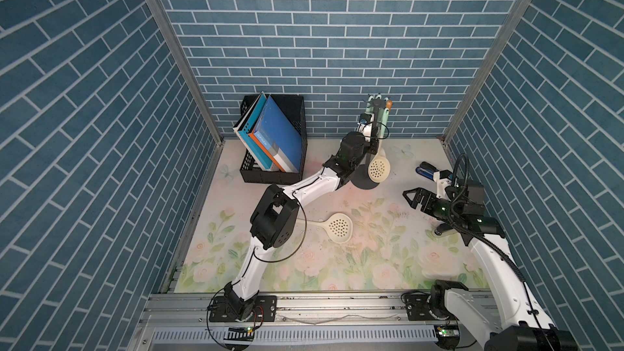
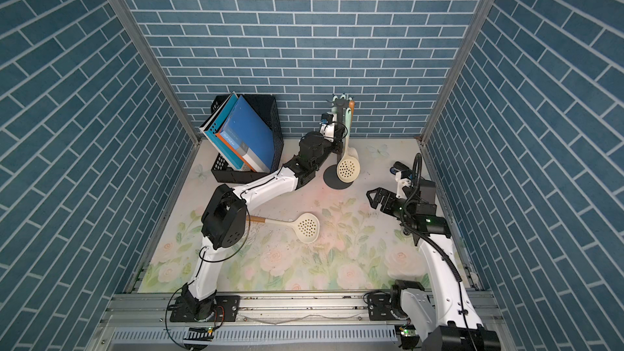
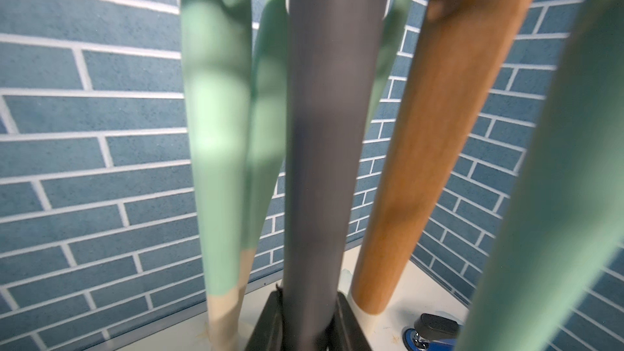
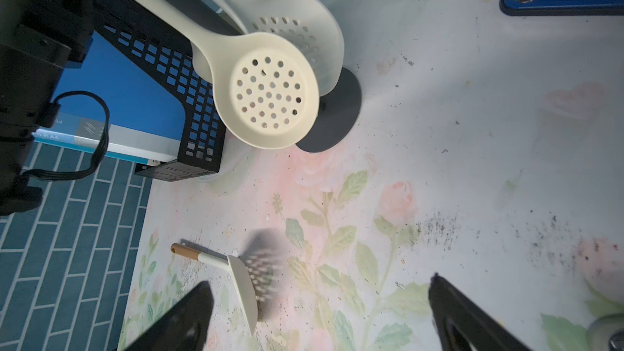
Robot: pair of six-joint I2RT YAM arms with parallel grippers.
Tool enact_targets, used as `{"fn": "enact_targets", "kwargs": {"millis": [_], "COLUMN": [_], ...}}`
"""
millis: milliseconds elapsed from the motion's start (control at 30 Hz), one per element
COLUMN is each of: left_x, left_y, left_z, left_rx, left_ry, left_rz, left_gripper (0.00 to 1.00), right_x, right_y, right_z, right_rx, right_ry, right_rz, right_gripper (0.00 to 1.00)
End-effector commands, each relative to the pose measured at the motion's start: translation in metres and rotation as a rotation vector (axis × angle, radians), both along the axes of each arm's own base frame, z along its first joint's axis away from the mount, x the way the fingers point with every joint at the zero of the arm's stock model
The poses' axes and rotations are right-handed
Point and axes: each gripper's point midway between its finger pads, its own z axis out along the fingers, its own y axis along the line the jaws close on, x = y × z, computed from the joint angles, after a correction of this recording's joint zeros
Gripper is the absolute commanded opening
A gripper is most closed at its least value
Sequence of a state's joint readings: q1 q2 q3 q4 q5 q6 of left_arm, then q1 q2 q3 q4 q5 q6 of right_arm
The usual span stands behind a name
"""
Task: Hang the skimmer on the kitchen utensil rack
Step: Adjust the rack at the center of the board.
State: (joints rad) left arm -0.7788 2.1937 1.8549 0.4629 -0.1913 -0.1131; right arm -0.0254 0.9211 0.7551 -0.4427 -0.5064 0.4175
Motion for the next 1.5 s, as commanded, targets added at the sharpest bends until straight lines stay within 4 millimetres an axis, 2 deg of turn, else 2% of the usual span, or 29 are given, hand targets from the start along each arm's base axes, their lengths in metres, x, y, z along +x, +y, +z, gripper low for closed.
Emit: {"fn": "enact_targets", "kwargs": {"millis": [0, 100, 167, 267, 400, 567, 867, 1000, 1233, 1367, 1467], "left_x": [-0.010, -0.015, -0.018, -0.023, -0.028, -0.033, -0.043, -0.050, -0.070, -0.076, -0.079], "left_y": [-0.003, -0.004, -0.006, -0.011, -0.011, -0.006, 0.027, 0.044, 0.076, 0.091, 0.107], "left_z": [0.047, 0.047, 0.046, 0.048, 0.049, 0.049, 0.025, 0.015, 0.015, 0.016, 0.009], "left_rx": [-0.157, -0.149, -0.139, -0.130, -0.119, -0.094, -0.055, -0.036, -0.054, -0.053, -0.034], "left_ry": [-0.068, -0.073, -0.080, -0.086, -0.090, -0.094, -0.054, -0.035, -0.023, 0.006, 0.048], "left_rz": [0.043, 0.076, 0.091, 0.071, 0.073, 0.092, 0.182, 0.217, 0.255, 0.291, 0.341], "left_gripper": [0.00, 0.04, 0.21, 0.30, 0.58, 0.84, 0.94, 0.99, 1.00, 1.00, 1.00], "right_x": [-0.004, -0.003, -0.003, -0.002, -0.001, -0.002, -0.006, -0.006, -0.005, -0.005, -0.008], "right_y": [-0.002, -0.001, 0.000, 0.001, 0.002, 0.003, 0.002, 0.016, 0.018, 0.017, 0.021], "right_z": [-0.010, -0.011, -0.011, -0.011, -0.008, -0.004, 0.001, 0.012, 0.018, 0.028, 0.039], "right_rx": [-0.045, -0.039, -0.034, -0.027, -0.021, -0.019, -0.038, 0.030, 0.051, 0.057, 0.050], "right_ry": [0.011, 0.013, 0.012, 0.014, 0.009, -0.006, -0.021, -0.065, -0.072, -0.106, -0.140], "right_rz": [0.021, 0.026, 0.030, 0.035, 0.041, 0.045, 0.049, 0.114, 0.114, 0.101, 0.110], "right_gripper": [0.99, 0.99, 0.99, 0.99, 0.99, 0.99, 1.00, 0.99, 0.99, 0.99, 0.99]}}
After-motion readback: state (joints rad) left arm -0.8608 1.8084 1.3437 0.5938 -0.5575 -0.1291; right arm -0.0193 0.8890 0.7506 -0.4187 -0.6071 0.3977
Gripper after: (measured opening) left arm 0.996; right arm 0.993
